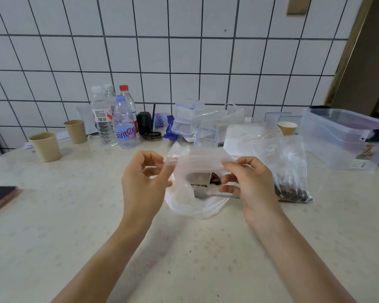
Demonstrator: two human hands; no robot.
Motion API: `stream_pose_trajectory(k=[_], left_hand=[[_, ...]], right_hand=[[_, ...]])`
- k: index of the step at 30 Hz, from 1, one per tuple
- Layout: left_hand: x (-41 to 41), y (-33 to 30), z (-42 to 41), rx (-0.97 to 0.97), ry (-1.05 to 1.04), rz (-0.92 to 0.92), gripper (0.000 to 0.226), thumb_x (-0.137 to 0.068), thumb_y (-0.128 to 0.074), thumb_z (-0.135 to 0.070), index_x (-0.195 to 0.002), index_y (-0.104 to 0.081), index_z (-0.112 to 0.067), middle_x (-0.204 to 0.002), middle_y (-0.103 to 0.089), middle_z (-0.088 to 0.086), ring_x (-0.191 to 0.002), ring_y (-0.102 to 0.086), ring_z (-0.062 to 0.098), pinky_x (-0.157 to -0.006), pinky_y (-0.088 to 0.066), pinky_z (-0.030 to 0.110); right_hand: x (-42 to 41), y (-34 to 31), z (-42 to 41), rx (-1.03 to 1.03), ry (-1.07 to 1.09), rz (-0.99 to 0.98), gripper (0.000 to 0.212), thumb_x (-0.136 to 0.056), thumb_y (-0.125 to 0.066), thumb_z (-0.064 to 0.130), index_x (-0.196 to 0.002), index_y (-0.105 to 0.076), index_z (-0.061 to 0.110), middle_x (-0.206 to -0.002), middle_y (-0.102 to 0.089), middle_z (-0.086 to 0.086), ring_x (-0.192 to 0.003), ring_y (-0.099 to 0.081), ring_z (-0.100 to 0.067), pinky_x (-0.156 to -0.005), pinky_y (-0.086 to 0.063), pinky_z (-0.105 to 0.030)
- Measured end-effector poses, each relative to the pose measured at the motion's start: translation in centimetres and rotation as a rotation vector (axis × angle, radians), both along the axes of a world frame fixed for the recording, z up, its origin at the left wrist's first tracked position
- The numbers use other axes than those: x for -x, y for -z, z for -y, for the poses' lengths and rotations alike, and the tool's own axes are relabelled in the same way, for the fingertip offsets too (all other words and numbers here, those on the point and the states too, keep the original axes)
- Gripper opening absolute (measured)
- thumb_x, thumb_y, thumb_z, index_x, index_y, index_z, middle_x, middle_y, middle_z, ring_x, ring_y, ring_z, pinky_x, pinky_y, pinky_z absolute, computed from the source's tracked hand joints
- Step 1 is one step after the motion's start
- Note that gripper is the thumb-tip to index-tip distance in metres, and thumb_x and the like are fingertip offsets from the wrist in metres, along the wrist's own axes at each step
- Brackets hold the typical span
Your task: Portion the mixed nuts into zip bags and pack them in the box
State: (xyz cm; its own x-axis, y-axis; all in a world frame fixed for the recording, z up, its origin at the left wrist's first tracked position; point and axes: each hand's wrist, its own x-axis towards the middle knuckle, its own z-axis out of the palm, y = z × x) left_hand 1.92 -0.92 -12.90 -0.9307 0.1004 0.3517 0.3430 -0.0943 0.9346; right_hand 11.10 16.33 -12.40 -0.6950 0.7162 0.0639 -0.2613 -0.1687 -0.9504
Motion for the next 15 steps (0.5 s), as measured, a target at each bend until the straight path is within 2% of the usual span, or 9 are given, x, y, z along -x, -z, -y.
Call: stream_pose_trajectory(k=[3,7,10,13,15], left_hand=[[-0.15,-0.09,0.08,-0.064,0.12,0.205,0.019,-0.087,-0.08,-0.025,-0.094,-0.072,-0.009,-0.083,-0.078,0.004,-0.081,-0.079,0.022,-0.061,-0.063,0.031],[0.11,-0.11,0.44,-0.275,0.401,0.415,0.023,-0.086,-0.079,-0.024,-0.1,-0.079,-0.007,-0.105,-0.079,0.014,-0.1,-0.077,0.023,-0.075,-0.063,0.029],[0.37,-0.42,0.36,-0.448,0.576,0.546,0.016,-0.096,-0.068,-0.011,-0.102,-0.08,-0.002,-0.116,-0.077,0.015,-0.106,-0.076,0.022,-0.078,-0.062,0.027],[0.37,-0.5,0.24,-0.565,0.676,0.658,0.013,-0.092,-0.069,-0.007,-0.101,-0.074,0.001,-0.103,-0.076,0.013,-0.092,-0.076,0.019,-0.078,-0.063,0.031],[0.19,-0.46,0.24,-0.572,0.736,0.653,0.009,-0.089,-0.07,-0.009,-0.098,-0.07,-0.006,-0.09,-0.07,0.007,-0.084,-0.072,0.017,-0.081,-0.062,0.036]], right_hand=[[-0.03,0.24,-0.24,0.08,-0.089,-0.008,0.017,-0.085,-0.081,0.006,-0.085,-0.064,0.009,-0.064,-0.067,-0.004,-0.061,-0.068,-0.02,-0.057,-0.059,-0.033],[-0.1,0.16,-0.64,0.272,-0.207,-0.073,0.011,-0.087,-0.073,-0.003,-0.097,-0.074,0.0,-0.085,-0.076,-0.014,-0.074,-0.076,-0.025,-0.064,-0.063,-0.033],[-0.01,0.17,-0.8,0.345,-0.295,-0.126,0.019,-0.09,-0.065,-0.007,-0.081,-0.08,0.0,-0.088,-0.078,-0.02,-0.079,-0.078,-0.027,-0.069,-0.065,-0.031],[-0.16,-0.17,-0.85,0.379,-0.399,-0.185,0.017,-0.083,-0.067,-0.001,-0.075,-0.082,0.003,-0.094,-0.078,-0.021,-0.092,-0.079,-0.028,-0.076,-0.064,-0.032],[-0.34,-0.43,-0.83,0.42,-0.455,-0.232,0.012,-0.079,-0.069,0.003,-0.077,-0.081,0.003,-0.093,-0.079,-0.018,-0.096,-0.078,-0.027,-0.077,-0.064,-0.033]])
